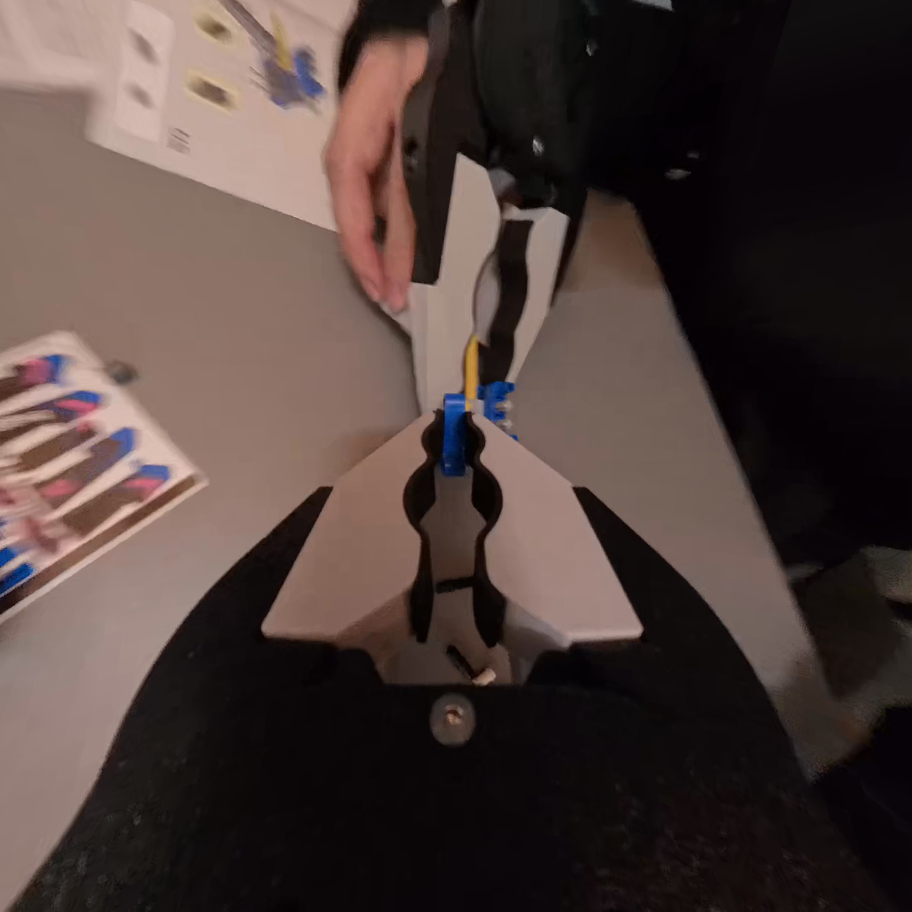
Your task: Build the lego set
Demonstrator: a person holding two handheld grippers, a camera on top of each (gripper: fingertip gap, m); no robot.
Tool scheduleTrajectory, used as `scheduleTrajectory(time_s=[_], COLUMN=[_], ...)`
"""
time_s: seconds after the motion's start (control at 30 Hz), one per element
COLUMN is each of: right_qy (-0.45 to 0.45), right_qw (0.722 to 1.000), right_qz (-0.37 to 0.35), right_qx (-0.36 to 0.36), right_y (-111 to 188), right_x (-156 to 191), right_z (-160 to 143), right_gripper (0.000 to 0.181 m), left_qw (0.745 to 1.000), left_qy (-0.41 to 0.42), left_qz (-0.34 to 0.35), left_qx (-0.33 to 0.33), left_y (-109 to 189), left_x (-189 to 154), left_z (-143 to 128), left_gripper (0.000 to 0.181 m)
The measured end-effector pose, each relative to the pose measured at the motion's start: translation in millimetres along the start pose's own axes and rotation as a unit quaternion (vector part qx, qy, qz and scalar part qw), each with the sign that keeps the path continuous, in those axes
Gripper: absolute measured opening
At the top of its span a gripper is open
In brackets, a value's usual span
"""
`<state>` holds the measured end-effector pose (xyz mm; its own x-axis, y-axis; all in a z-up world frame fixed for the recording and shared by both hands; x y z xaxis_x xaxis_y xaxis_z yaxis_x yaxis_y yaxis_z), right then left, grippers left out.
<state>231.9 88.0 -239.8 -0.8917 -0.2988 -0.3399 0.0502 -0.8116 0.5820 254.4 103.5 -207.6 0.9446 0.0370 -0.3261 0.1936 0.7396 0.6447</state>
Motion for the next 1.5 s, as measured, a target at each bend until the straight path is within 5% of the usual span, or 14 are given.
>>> scheduleTrajectory(time_s=[0.07, 0.2, 0.33, 0.43, 0.53, 0.7, 1.1, 1.23, 1.3, 1.5], right_qy=[-0.011, -0.072, -0.170, -0.177, -0.181, -0.174, -0.202, -0.161, -0.128, -0.056], right_qw=[1.000, 0.996, 0.970, 0.964, 0.959, 0.956, 0.946, 0.959, 0.967, 0.980], right_qz=[0.007, 0.037, -0.019, -0.046, -0.044, -0.033, -0.003, -0.019, -0.040, -0.072], right_qx=[0.002, -0.039, -0.172, -0.191, -0.211, -0.233, -0.255, -0.233, -0.218, -0.176], right_y=[1, 15, 54, 61, 61, 63, 65, 61, 59, 52], right_x=[1, 1, -40, -48, -47, -42, -39, -36, -36, -33], right_z=[-1, 11, 38, 40, 46, 52, 54, 51, 50, 46], right_gripper=[0.027, 0.046, 0.023, 0.029, 0.013, 0.011, 0.010, 0.006, 0.006, 0.006], left_qw=[0.985, 0.890, 0.795, 0.754, 0.723, 0.720, 0.662, 0.667, 0.685, 0.818], left_qy=[-0.048, -0.198, -0.315, -0.360, -0.395, -0.406, -0.454, -0.442, -0.425, -0.300], left_qz=[0.165, 0.410, 0.517, 0.549, 0.566, 0.563, 0.594, 0.599, 0.591, 0.489], left_qx=[0.011, 0.029, 0.042, 0.026, 0.023, 0.015, 0.052, 0.039, 0.023, -0.048], left_y=[16, 34, 28, 22, 22, 24, 16, 12, 11, 19], left_x=[22, 27, 6, -9, -18, -23, -27, -28, -28, -28], left_z=[-3, 2, 24, 41, 53, 55, 52, 49, 46, 38], left_gripper=[0.004, 0.005, 0.004, 0.004, 0.004, 0.004, 0.004, 0.004, 0.005, 0.013])
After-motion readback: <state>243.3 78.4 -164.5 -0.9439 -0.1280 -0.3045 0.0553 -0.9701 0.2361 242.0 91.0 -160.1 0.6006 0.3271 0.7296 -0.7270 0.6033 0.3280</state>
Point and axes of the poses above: each gripper's, where its closed fingertips meet, y back along the fingers, z out of its top, x = y × z across the jaws, the point moved 1 cm from there along y, back along the fingers, and after that the axes turned 1 degree about y, right-handed, at the moved point
